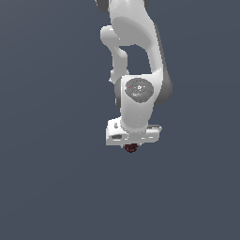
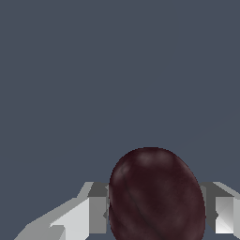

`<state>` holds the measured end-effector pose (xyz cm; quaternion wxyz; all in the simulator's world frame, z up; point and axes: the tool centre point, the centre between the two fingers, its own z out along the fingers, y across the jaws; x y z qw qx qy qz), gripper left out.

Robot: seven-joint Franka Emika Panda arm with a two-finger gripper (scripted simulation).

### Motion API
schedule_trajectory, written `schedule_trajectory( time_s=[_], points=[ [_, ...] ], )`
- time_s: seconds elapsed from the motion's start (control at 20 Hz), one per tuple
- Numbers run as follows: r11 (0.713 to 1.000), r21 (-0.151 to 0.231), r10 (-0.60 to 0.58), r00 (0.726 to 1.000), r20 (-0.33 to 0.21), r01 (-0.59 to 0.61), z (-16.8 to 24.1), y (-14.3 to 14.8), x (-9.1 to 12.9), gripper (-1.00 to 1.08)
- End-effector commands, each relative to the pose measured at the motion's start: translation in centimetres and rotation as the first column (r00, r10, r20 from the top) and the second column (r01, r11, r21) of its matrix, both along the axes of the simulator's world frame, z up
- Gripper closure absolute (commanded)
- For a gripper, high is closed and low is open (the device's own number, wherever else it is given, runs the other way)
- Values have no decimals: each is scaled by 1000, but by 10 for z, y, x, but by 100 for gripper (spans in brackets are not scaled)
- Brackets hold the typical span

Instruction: Pick up the object and move it to a goal position.

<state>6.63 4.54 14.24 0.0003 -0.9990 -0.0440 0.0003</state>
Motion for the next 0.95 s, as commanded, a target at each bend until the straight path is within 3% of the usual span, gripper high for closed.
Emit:
schedule_trajectory(
  time_s=[0.0,0.45,0.9],
  points=[
    [1000,0,0,1000,0,0,8,-2,13,108],
    [1000,0,0,1000,1,0,25,-6,40,108],
    [1000,0,0,1000,1,0,30,-7,48,108]
  ],
)
